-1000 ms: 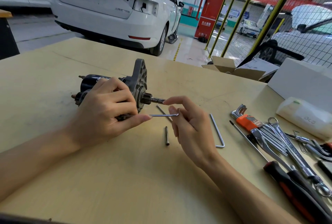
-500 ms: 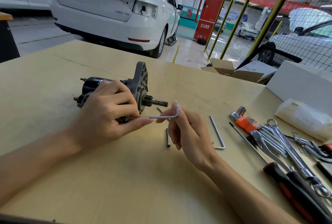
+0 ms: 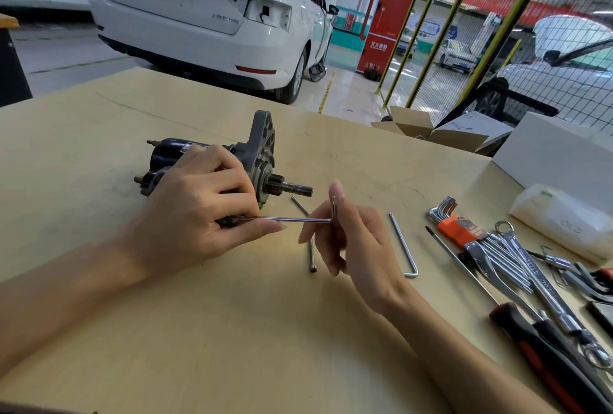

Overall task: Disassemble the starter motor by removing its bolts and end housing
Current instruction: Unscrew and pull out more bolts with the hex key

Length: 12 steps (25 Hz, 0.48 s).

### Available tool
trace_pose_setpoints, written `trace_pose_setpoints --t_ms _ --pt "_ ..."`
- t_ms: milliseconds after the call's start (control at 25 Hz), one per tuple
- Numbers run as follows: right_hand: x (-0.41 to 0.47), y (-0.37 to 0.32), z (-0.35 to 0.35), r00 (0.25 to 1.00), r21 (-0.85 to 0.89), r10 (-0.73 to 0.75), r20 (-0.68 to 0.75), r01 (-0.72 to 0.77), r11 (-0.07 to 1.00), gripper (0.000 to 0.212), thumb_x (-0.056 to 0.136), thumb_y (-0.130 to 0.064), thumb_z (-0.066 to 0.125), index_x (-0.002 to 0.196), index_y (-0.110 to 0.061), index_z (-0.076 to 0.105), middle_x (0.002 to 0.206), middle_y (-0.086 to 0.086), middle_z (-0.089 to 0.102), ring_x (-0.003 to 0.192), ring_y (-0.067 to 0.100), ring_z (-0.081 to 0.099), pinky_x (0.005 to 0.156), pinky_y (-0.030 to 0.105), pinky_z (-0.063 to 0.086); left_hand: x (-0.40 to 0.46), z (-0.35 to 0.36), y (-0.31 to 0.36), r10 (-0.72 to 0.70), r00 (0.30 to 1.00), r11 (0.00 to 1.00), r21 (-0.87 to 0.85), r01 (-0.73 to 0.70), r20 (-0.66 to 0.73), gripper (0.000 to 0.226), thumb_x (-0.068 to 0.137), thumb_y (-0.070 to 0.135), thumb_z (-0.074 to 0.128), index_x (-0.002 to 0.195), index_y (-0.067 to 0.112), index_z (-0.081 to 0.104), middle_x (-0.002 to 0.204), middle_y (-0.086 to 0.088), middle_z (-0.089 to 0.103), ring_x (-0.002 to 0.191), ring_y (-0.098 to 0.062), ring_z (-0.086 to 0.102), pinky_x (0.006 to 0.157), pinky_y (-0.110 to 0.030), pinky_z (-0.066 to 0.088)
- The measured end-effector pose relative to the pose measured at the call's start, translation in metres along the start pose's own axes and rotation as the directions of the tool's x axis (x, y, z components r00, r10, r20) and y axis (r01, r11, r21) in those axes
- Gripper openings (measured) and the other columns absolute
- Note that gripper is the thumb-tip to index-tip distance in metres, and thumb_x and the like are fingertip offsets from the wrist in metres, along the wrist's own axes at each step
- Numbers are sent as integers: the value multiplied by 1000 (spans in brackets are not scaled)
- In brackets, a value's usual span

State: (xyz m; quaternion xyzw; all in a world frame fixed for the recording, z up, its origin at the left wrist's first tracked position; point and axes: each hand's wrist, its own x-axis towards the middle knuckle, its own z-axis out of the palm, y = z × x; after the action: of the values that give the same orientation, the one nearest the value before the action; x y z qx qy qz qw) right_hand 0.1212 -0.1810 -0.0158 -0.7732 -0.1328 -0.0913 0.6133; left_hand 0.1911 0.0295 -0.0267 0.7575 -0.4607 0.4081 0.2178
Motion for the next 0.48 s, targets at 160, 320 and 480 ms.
trace_pose_setpoints --t_ms 160,320,480 --pt "-3 -2 -1 997 -39 -17 71 19 999 65 90 -55 44 53 -4 58 40 8 43 39 13 39 47 17 33 0 -1 1 -4 999 1000 10 3 35 40 89 49 63 67 17 72 75 8 64 86 -23 55 74 -42 40" --pt "-5 -4 -2 992 24 -62 113 59 998 32 82 -28 49 62 -7 61 42 3 42 41 15 38 46 18 32 0 -3 2 -15 999 1000 -7 15 36 38 90 48 64 68 18 73 74 9 64 87 -20 52 73 -44 41" --pt "-5 -3 -2 991 31 -73 108 70 997 26 78 -5 41 74 -4 67 43 10 40 41 15 36 46 16 33 0 -1 3 -25 999 1000 4 25 24 37 89 46 65 66 17 71 74 9 64 88 -17 51 74 -39 38"
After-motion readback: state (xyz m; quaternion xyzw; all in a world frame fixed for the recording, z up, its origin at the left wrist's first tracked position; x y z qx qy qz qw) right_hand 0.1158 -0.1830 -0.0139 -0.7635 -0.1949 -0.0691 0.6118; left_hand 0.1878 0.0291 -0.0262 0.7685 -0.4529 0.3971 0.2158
